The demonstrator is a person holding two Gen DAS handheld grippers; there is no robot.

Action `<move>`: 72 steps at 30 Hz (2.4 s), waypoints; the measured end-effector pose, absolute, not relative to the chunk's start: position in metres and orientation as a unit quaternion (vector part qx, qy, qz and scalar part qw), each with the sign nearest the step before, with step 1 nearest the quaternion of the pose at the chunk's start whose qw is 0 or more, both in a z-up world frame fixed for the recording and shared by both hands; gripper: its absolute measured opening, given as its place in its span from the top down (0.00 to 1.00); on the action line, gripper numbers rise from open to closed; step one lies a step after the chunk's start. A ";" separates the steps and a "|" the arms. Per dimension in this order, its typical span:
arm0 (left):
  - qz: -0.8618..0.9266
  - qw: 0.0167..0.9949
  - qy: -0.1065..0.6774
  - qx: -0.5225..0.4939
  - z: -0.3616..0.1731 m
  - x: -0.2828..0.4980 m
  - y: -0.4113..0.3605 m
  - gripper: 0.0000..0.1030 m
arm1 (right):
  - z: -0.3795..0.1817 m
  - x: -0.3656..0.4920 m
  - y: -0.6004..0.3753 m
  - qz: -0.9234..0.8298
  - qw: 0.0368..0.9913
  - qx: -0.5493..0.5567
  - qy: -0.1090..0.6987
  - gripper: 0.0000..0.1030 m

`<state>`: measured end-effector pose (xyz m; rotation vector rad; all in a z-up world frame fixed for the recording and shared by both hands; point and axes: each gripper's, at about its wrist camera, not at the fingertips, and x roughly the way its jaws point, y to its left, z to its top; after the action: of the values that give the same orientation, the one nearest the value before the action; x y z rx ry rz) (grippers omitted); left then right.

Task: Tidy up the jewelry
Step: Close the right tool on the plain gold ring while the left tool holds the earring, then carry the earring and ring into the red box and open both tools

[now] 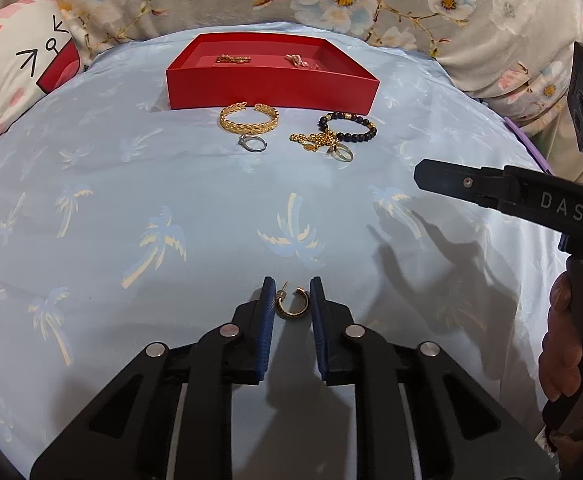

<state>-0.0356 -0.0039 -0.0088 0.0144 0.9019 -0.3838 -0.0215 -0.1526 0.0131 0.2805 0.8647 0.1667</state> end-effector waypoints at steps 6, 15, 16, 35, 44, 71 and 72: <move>-0.185 0.889 0.419 0.000 0.001 -0.033 0.000 0.84 | 0.013 -0.016 -0.143 0.092 0.893 0.126 0.422 0.61; -0.155 0.904 0.397 -0.034 0.013 0.002 0.029 0.84 | 0.009 0.018 -0.129 0.098 0.894 0.106 0.425 0.62; -0.152 0.905 0.395 -0.037 0.014 0.006 0.031 0.84 | 0.008 0.023 -0.128 0.096 0.894 0.103 0.425 0.62; -0.144 0.905 0.396 -0.061 0.007 0.029 0.043 0.84 | -0.016 0.064 -0.119 0.077 0.894 0.049 0.439 0.81; -0.145 0.907 0.390 -0.064 0.013 0.030 0.042 0.84 | -0.009 0.056 -0.123 0.076 0.898 0.056 0.430 0.83; -0.146 0.920 0.360 -0.056 0.041 0.229 0.001 0.84 | 0.029 0.219 -0.161 0.032 0.906 0.075 0.416 0.83; -0.145 0.920 0.361 -0.053 0.039 0.231 0.000 0.84 | 0.025 0.221 -0.162 0.032 0.905 0.075 0.418 0.83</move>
<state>0.2312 -0.0001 0.0387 -0.1085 0.7415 -0.2985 0.2213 -0.1617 0.0252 0.1547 0.8640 0.0653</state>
